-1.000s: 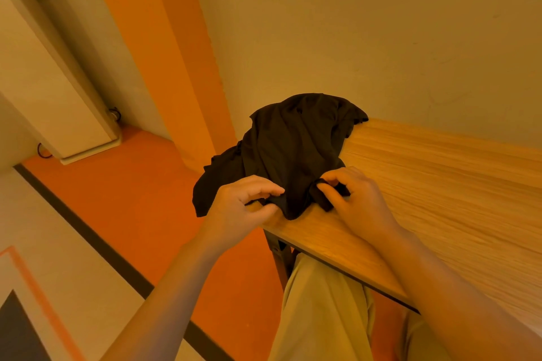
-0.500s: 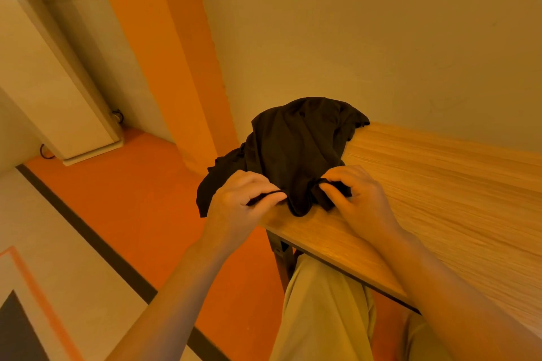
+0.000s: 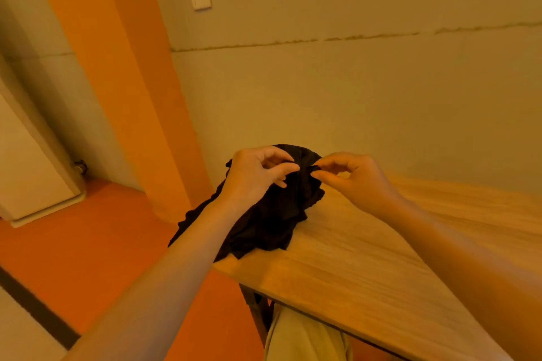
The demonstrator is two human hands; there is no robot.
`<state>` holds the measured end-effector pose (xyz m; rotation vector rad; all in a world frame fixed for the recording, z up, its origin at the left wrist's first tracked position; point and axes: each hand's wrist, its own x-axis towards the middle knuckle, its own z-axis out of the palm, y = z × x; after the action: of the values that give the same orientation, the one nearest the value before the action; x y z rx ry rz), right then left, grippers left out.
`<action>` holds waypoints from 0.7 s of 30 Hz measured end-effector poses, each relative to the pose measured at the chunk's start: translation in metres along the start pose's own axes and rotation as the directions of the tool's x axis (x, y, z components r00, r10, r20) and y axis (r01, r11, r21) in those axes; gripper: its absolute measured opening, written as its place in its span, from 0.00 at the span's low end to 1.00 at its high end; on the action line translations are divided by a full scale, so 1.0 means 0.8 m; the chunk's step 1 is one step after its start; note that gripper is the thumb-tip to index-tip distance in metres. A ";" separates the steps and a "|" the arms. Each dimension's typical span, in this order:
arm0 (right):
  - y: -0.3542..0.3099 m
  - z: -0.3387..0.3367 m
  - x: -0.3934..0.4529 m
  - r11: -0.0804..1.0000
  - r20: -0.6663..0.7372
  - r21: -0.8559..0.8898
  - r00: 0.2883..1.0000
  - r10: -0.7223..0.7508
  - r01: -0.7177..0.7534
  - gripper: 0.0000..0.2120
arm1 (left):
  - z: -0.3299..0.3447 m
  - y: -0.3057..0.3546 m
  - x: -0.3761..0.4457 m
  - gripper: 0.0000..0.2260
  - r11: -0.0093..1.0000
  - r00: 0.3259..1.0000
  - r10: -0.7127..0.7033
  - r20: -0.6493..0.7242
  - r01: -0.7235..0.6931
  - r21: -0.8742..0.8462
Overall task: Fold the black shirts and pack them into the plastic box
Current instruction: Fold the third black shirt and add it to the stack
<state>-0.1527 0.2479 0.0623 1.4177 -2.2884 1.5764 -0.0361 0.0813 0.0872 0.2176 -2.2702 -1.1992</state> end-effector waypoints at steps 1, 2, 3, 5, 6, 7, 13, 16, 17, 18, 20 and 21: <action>-0.005 -0.017 0.008 1.000 -0.003 0.002 1.000 0.004 -0.004 0.05 | 0.006 0.014 0.015 0.04 0.999 1.000 0.017 0.011 -0.016 -0.041; -0.010 -0.036 0.015 1.000 -0.010 -0.006 1.000 0.004 -0.004 0.05 | 0.012 0.028 0.032 0.05 0.997 0.999 0.034 0.022 -0.033 -0.069; -0.015 -0.056 0.022 1.000 -0.025 -0.019 1.000 0.005 -0.006 0.04 | 0.019 0.041 0.048 0.05 0.995 0.998 0.049 0.036 -0.045 -0.089; -0.025 -0.096 0.037 0.998 -0.072 -0.059 0.997 0.017 -0.022 0.03 | 0.033 0.067 0.081 0.04 0.992 0.995 0.066 0.070 -0.057 -0.115; -0.029 -0.117 0.044 0.996 -0.099 -0.081 0.995 0.026 -0.034 0.02 | 0.039 0.081 0.098 0.05 0.991 0.994 0.067 0.088 -0.056 -0.121; -0.033 -0.137 0.052 0.994 -0.126 -0.103 0.992 0.032 -0.045 0.02 | 0.046 0.094 0.115 0.05 0.991 0.992 0.065 0.106 -0.051 -0.122; -0.044 -0.252 0.090 0.974 -0.220 -0.167 0.969 0.116 -0.154 0.01 | 0.085 0.169 0.203 0.05 0.989 0.981 0.102 0.162 -0.083 -0.118; -0.036 -0.301 0.104 0.960 -0.258 -0.192 0.954 0.151 -0.204 0.02 | 0.108 0.194 0.241 0.05 0.988 0.985 0.118 0.127 -0.103 -0.115; -0.030 -0.316 0.109 0.954 -0.271 -0.202 0.949 0.162 -0.220 0.02 | 0.116 0.200 0.253 0.05 0.987 0.986 0.128 0.110 -0.116 -0.113; -0.025 -0.330 0.113 0.948 -0.282 -0.214 0.944 0.170 -0.235 0.02 | 0.123 0.206 0.265 0.05 0.986 0.986 0.137 0.092 -0.126 -0.111; -0.015 -0.357 0.121 0.937 -0.313 -0.239 0.933 0.176 -0.257 0.02 | 0.137 0.216 0.288 0.05 0.985 0.988 0.146 0.053 -0.140 -0.104; -0.010 -0.369 0.124 0.930 -0.336 -0.248 0.924 0.180 -0.271 0.02 | 0.142 0.221 0.299 0.05 0.985 0.989 0.144 0.029 -0.141 -0.100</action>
<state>-0.3365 0.4043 0.2599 0.7986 -2.4266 1.3195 -0.2769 0.1736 0.2734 -0.0041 -2.2102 -1.2437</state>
